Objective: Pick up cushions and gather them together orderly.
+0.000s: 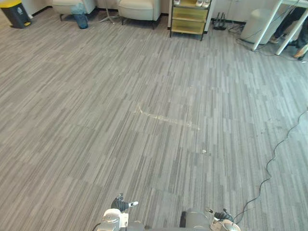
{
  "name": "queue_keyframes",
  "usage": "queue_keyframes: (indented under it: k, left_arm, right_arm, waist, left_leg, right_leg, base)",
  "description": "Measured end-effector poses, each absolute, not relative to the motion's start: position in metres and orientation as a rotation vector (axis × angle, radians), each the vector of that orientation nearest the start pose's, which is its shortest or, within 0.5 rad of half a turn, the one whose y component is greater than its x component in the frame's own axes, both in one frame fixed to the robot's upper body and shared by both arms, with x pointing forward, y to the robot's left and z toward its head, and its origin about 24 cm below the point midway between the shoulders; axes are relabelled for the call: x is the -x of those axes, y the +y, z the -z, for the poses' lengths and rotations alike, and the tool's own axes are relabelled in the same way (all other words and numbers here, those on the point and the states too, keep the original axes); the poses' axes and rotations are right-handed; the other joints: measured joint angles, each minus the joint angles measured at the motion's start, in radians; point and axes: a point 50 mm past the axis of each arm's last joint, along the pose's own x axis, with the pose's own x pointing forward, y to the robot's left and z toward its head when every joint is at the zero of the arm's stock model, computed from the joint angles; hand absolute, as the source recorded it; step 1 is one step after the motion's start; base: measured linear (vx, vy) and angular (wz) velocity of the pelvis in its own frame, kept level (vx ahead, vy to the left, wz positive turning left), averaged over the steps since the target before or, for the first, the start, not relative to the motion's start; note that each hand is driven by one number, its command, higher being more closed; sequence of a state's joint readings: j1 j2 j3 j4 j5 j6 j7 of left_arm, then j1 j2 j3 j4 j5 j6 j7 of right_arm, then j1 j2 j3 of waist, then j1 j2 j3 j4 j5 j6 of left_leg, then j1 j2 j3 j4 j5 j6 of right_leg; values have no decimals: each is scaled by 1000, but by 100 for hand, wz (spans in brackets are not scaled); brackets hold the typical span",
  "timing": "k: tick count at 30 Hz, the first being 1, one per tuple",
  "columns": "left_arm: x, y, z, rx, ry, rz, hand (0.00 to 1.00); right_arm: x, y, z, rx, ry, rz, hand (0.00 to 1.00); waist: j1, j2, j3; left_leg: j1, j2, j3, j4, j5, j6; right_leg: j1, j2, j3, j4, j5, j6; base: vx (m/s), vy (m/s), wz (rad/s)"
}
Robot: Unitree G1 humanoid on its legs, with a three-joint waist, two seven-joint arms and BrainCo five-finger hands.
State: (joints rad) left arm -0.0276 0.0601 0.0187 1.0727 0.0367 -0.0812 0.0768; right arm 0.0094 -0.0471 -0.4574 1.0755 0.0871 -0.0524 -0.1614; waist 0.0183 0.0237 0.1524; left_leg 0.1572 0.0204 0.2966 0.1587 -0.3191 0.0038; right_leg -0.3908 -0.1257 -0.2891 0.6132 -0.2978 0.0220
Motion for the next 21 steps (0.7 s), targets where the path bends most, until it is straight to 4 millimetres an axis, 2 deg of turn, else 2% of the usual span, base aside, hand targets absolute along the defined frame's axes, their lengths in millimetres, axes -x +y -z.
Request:
queue_keyframes:
  k: [2,3,4,5,6,7,8,9,10,11,13,14,15,16,17,18,19,20,21]
  left_arm:
    - [-139,178,150,-121,966,-92,0]
    - [-133,178,153,-122,987,-91,0]
    - [-130,174,155,-106,999,-86,0]
    - [-130,172,155,-100,1001,-84,0]
    - [-130,170,155,-97,1002,-83,0]
    - [-131,168,155,-56,997,-115,0]
    - [-131,166,155,-27,996,-135,0]
    - [-131,165,155,-17,992,-139,0]
    - [-133,164,152,-4,967,-146,0]
    - [-136,165,150,-1,950,-145,0]
    - [-139,165,148,-2,933,-141,0]
    - [-141,166,147,-3,922,-143,0]
    - [-142,166,147,-4,918,-143,0]
    - [-143,166,146,-3,910,-142,0]
    - [-144,165,145,-5,902,-135,0]
    - [-143,163,146,-14,900,-121,0]
    - [-143,164,146,-17,900,-119,0]
    - [-143,170,145,-39,899,-119,0]
    - [-143,173,146,-49,907,-119,0]
  right_arm:
    - [-108,-228,153,-184,1006,630,0]
    - [-97,-231,155,-173,1031,637,0]
    - [-99,-238,153,-160,1022,649,0]
    - [-103,-240,152,-157,1010,650,0]
    - [-104,-240,151,-160,1006,652,0]
    - [-105,-241,151,-167,998,658,0]
    - [-104,-238,152,-170,1004,651,0]
    - [-102,-234,153,-171,1009,641,0]
    - [-105,-232,152,-171,996,632,0]
    - [-109,-230,151,-169,982,619,0]
    - [-114,-227,150,-180,963,613,0]
    - [-114,-226,150,-196,966,622,0]
    - [-113,-226,150,-201,968,627,0]
    - [-114,-226,150,-205,966,629,0]
    - [-108,-227,152,-204,980,636,0]
    - [-103,-230,153,-195,1000,646,0]
    - [-102,-230,154,-193,1008,646,0]
    - [-100,-224,157,-201,1030,637,0]
    - [-98,-222,157,-203,1035,637,0]
  waist:
    - [-17,0,1]
    - [-25,3,-1]
    - [-16,32,-10]
    - [-16,35,-6]
    - [-16,38,-5]
    - [-17,46,1]
    - [-15,51,10]
    - [-13,51,14]
    - [-7,50,20]
    - [3,47,22]
    - [15,48,24]
    - [24,47,24]
    - [25,47,24]
    - [31,45,24]
    - [32,47,24]
    - [40,54,19]
    - [47,53,18]
    - [52,22,-9]
    - [35,-2,-24]
  left_leg:
    - [33,11,-8,-28,-13,-28]
    - [62,22,-38,-32,-20,-50]
    - [51,58,-59,-1,-10,-77]
    - [32,55,-77,59,15,-117]
    - [20,56,-83,88,28,-128]
    - [-36,70,-103,288,96,-127]
    - [-100,97,-118,511,194,-114]
    - [-140,118,-114,634,200,-101]
    - [-221,162,-91,831,171,-63]
    - [-267,175,-70,883,149,-49]
    - [-367,181,-39,863,97,-33]
    - [-421,167,-23,753,68,-32]
    - [-439,153,-16,673,65,-37]
    - [-457,117,-9,495,70,-47]
    - [-466,68,-22,242,134,-76]
    - [-472,46,-55,76,239,-91]
    - [-471,41,-63,64,290,-93]
    - [-475,-3,-63,89,324,-11]
    - [-506,-24,-65,153,277,42]
  right_leg:
    - [-36,39,-2,-196,131,-13]
    - [-24,78,15,-258,301,-99]
    - [-27,91,10,-235,271,-107]
    - [-27,88,11,-214,240,-111]
    - [-22,88,12,-209,228,-114]
    - [42,93,14,-217,188,-112]
    - [123,97,23,-247,161,-113]
    - [175,104,27,-267,148,-114]
    - [261,115,47,-299,118,-114]
    - [300,115,69,-311,99,-112]
    - [378,112,102,-353,69,-111]
    - [420,102,119,-380,57,-98]
    - [434,95,127,-390,49,-91]
    - [462,76,139,-398,28,-71]
    - [502,56,152,-423,5,-47]
    - [541,56,166,-462,-9,-29]
    - [557,54,175,-477,-12,-24]
    - [586,23,196,-508,-20,-6]
    - [580,-2,199,-483,-12,7]
  base:
    - [575,-160,24]
    - [565,-177,2]
    - [703,-251,-4]
    - [460,-186,-18]
    - [568,-260,-6]
    - [547,-220,-8]
    - [541,-186,-7]
    - [599,-133,-18]
    - [454,-75,-33]
    - [518,-65,-53]
    - [369,0,-45]
    - [410,54,-31]
    - [415,69,-36]
    - [581,123,-30]
    - [529,122,-37]
    - [559,147,-34]
    - [649,160,-38]
    - [696,144,-13]
    - [721,127,0]
